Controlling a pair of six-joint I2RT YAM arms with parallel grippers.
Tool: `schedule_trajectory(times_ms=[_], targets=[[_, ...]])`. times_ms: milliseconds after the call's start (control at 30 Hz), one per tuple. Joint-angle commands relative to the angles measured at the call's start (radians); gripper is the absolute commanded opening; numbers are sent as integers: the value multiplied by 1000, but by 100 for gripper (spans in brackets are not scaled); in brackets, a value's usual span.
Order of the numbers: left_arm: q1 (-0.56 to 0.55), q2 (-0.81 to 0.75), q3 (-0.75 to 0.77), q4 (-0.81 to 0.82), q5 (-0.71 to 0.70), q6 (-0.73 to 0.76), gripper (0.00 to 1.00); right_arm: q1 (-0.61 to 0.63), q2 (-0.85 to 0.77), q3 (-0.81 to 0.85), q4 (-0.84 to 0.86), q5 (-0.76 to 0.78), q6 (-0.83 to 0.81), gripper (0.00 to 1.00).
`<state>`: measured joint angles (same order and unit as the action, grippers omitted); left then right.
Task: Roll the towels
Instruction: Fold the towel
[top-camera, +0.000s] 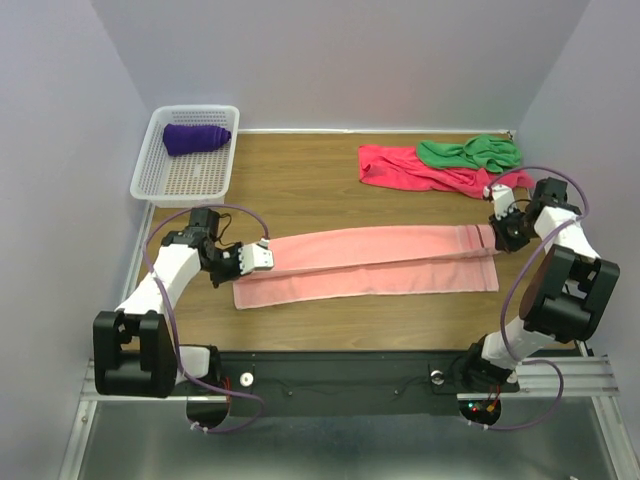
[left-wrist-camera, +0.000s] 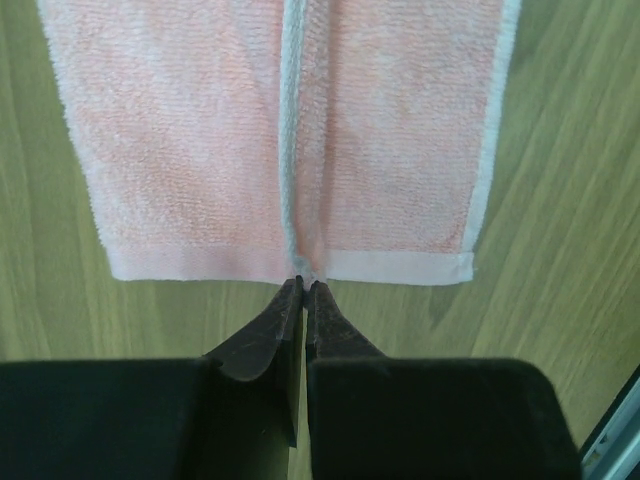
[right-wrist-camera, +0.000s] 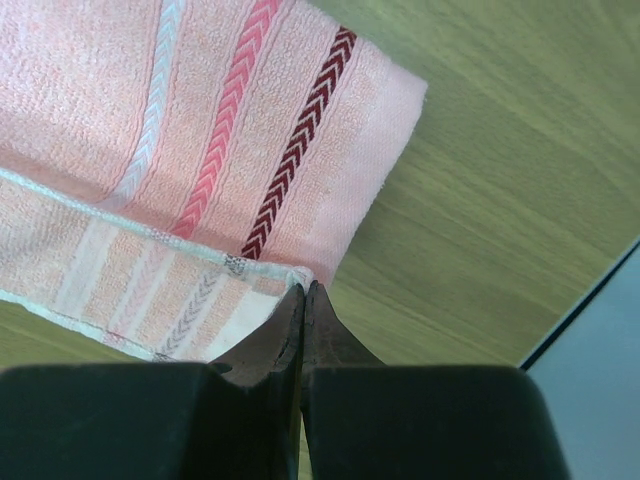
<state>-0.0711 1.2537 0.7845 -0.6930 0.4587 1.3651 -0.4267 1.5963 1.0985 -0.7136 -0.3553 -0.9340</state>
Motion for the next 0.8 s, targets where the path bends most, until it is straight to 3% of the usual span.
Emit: schedule_trajectory(times_ms=[0, 200, 567, 767], targets=[[-6, -53, -21, -80, -18, 69, 2, -14, -70, 9, 14, 10, -58, 1], [-6, -83, -5, -65, -41, 51, 0, -17, -59, 78, -1, -11, -37, 1], [8, -154, 131, -187, -15, 63, 0, -43, -79, 146, -64, -40, -58, 1], [8, -217, 101, -255, -55, 100, 0, -66, -94, 124, -87, -40, -97, 1]])
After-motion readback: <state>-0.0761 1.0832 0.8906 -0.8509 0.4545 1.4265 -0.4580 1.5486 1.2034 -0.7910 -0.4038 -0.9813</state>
